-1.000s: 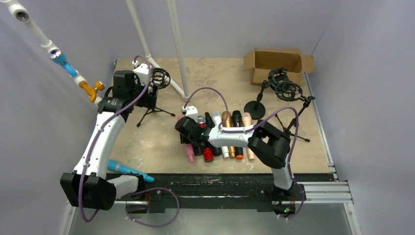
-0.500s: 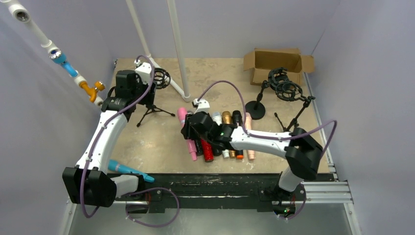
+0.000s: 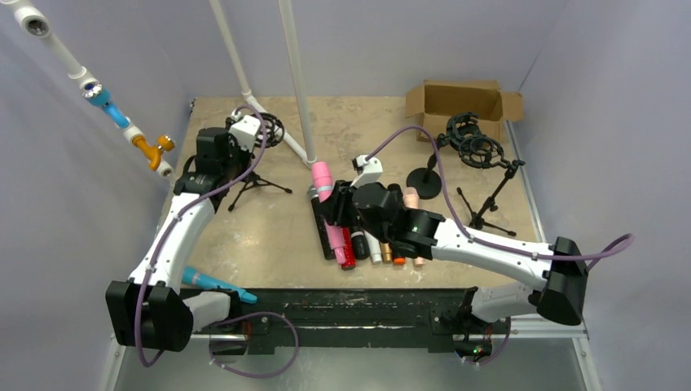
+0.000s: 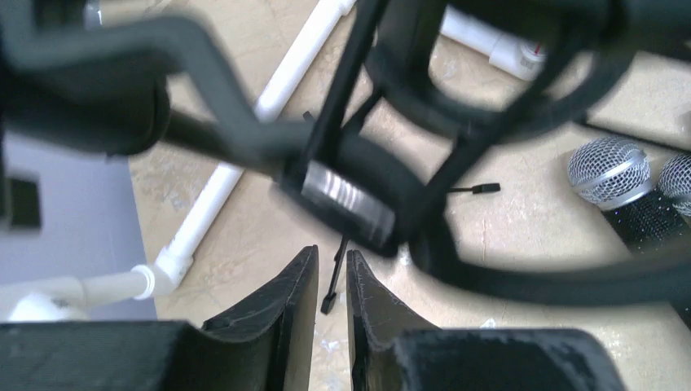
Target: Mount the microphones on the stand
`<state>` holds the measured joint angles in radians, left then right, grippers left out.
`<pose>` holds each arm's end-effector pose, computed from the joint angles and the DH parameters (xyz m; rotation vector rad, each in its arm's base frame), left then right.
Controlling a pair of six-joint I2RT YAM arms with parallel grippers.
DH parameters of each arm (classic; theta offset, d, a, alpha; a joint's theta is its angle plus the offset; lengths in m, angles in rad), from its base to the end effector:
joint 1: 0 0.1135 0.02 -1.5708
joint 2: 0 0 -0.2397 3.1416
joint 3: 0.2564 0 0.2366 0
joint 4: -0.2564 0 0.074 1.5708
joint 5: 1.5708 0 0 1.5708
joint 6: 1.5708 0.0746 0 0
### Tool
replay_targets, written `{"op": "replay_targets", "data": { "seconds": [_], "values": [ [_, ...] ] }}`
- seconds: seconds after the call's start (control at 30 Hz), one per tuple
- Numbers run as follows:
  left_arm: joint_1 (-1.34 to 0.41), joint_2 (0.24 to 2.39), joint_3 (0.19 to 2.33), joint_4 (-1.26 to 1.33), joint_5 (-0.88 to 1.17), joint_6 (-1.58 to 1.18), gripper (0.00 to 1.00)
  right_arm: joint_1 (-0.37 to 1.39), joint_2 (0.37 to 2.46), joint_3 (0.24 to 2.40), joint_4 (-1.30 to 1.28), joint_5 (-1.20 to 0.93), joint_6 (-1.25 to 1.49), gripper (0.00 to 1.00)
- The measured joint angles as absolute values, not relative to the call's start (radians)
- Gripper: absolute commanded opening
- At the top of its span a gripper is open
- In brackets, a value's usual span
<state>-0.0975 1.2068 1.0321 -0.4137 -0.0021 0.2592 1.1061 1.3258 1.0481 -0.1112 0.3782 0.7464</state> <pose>0.2927 -0.0285 0.2743 0.3822 2.1267 0.0956 0.1730 0.2836 0.2867 -0.1058 2.0272 0.8483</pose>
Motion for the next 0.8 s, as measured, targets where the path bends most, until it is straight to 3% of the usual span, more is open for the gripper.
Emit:
{"op": "replay_targets", "data": {
  "seconds": [0.07,0.13,0.2,0.37,0.53,0.8],
  "values": [
    [-0.097,1.174,1.006,-0.409,-0.017,0.267,0.43,1.106,1.296,1.048,-0.117,0.397,0.731,0.0],
    [-0.096,1.119,0.966,-0.404,-0.033,0.277,0.71,1.107,1.277,1.048,-0.121,0.42,0.714,0.0],
    [-0.089,1.056,0.925,-0.404,-0.051,0.278,0.83,1.107,1.269,1.048,-0.125,0.441,0.7,0.0],
    [0.01,0.966,0.855,-0.356,-0.006,0.265,0.94,1.103,1.268,1.048,-0.146,0.483,0.664,0.0],
    [0.115,0.971,0.73,-0.144,0.107,0.238,0.97,1.085,1.268,1.049,-0.152,0.489,0.649,0.0],
    [0.118,1.138,0.729,0.007,0.22,0.224,0.98,1.074,1.267,1.052,-0.159,0.507,0.646,0.0]
  ]
}}
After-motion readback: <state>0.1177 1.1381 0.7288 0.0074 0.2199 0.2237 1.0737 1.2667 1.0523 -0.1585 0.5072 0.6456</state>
